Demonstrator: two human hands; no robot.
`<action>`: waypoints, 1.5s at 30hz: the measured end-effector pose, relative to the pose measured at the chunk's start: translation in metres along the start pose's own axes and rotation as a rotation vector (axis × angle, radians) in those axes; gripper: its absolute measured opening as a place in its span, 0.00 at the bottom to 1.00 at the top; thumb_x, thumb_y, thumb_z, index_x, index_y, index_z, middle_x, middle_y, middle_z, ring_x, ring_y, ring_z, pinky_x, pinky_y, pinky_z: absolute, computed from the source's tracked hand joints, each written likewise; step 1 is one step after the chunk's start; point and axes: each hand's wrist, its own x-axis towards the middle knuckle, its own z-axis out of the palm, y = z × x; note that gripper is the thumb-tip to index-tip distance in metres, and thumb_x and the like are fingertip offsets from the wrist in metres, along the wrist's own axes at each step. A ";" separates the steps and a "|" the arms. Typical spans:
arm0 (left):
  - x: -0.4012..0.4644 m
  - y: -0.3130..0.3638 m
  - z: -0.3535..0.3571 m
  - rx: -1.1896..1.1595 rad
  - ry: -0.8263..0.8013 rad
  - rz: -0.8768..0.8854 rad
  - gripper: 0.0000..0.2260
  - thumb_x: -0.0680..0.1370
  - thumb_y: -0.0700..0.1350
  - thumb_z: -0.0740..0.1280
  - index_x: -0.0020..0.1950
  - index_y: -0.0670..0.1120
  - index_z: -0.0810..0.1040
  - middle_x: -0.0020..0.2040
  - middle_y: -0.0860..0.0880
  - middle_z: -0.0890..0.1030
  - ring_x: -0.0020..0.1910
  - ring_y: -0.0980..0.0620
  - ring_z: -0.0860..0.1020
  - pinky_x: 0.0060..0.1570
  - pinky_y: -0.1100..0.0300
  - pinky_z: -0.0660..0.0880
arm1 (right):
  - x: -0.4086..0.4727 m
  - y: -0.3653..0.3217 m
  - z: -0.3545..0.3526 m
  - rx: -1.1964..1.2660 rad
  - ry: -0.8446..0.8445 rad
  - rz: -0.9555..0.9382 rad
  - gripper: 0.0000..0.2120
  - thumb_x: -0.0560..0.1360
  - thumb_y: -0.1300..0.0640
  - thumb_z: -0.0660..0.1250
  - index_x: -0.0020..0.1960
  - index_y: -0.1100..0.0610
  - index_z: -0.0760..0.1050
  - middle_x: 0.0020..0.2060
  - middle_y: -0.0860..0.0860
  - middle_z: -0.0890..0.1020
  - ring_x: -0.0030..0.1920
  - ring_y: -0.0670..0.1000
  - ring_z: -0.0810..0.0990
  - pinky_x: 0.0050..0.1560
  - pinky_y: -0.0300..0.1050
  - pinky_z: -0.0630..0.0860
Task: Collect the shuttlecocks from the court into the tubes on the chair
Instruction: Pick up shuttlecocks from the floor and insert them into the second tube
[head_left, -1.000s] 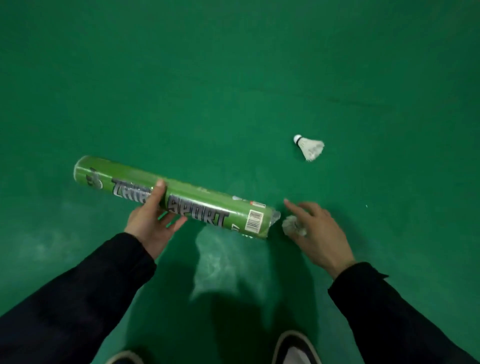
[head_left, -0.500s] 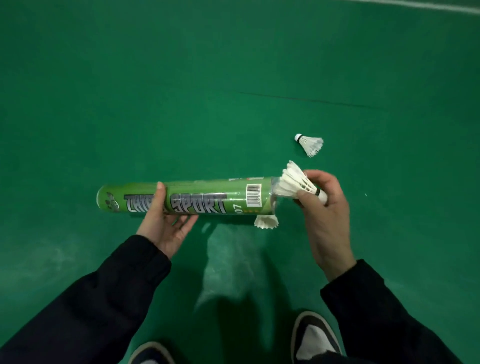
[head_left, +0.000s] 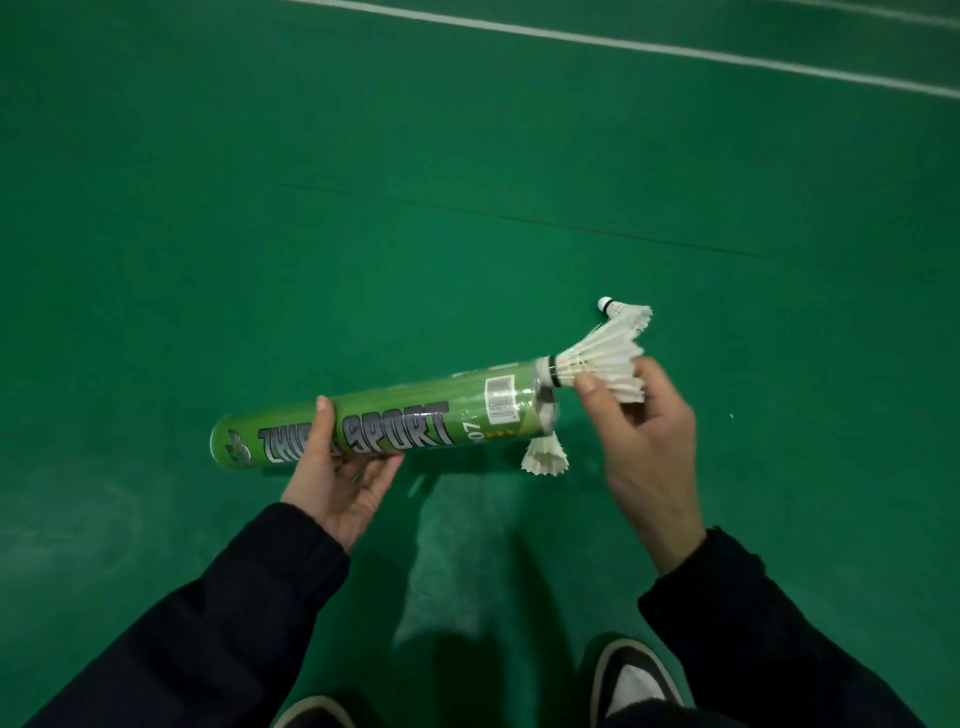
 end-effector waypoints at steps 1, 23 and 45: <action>0.000 -0.002 0.001 -0.012 -0.003 -0.003 0.36 0.73 0.64 0.71 0.74 0.45 0.69 0.66 0.37 0.77 0.59 0.42 0.81 0.41 0.53 0.86 | -0.003 0.006 0.002 -0.082 -0.037 0.011 0.02 0.79 0.57 0.70 0.50 0.50 0.79 0.46 0.43 0.84 0.45 0.42 0.81 0.46 0.39 0.76; 0.009 -0.023 0.009 0.107 -0.058 0.124 0.41 0.69 0.64 0.74 0.76 0.46 0.68 0.74 0.36 0.71 0.69 0.38 0.76 0.45 0.54 0.85 | -0.020 0.024 0.003 0.019 -0.471 0.385 0.09 0.78 0.62 0.71 0.54 0.51 0.79 0.26 0.40 0.80 0.24 0.42 0.71 0.25 0.33 0.68; 0.025 -0.020 -0.012 0.104 0.109 0.176 0.45 0.69 0.63 0.73 0.81 0.48 0.63 0.81 0.37 0.63 0.74 0.38 0.71 0.50 0.52 0.82 | 0.005 0.125 -0.023 -0.403 -0.323 0.249 0.25 0.75 0.58 0.75 0.69 0.47 0.72 0.68 0.49 0.71 0.57 0.48 0.77 0.62 0.47 0.77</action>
